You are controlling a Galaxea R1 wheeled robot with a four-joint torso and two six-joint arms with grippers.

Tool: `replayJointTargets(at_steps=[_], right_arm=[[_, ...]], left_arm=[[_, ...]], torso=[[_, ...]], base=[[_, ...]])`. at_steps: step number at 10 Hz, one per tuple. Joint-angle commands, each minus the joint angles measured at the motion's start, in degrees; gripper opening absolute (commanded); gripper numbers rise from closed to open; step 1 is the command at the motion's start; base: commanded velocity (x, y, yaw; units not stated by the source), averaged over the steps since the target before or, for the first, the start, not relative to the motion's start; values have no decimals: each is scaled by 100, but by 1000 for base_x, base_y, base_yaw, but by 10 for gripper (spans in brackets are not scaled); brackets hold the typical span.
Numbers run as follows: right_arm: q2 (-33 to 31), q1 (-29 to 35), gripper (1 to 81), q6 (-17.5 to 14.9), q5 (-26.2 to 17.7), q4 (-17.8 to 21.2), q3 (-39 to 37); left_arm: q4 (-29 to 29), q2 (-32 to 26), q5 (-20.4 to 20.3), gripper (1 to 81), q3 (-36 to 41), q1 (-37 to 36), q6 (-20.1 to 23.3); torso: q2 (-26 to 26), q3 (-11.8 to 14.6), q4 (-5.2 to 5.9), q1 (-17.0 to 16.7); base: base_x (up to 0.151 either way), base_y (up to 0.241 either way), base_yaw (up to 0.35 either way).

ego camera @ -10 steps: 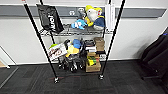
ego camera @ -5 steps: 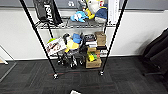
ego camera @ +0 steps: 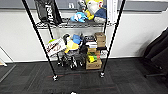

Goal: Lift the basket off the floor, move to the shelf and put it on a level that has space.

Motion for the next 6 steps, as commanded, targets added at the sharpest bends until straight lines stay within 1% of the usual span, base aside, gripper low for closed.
replayJointTargets(at_steps=[1, 2, 3, 4, 6], right_arm=[[-24, 519, 811, -2, -357, 198, 140], [-15, 589, 811, -2, -357, 286, 201], [-15, 660, 811, 7, -357, 356, 289], [-6, 731, 811, -2, -357, 435, 377], [133, 853, 811, 7, -357, 471, 298]], left_arm=[[-4, 18, 423, 811, -255, -648, -2], [-4, 18, 423, 811, -255, -666, -2], [-13, 0, 423, 811, -263, -692, -2], [-31, -26, 423, 811, -255, -692, -2], [-31, -26, 415, 811, -255, -745, -2]], torso=[[-551, -527, 0, 358], [-704, -604, 0, 452], [-859, -241, 0, 553], [-446, -387, 0, 271], [-610, -472, 0, 374]], base=[[0, 0, 0], [0, 0, 0], [0, 0, 0], [0, 0, 0], [0, 0, 0]])
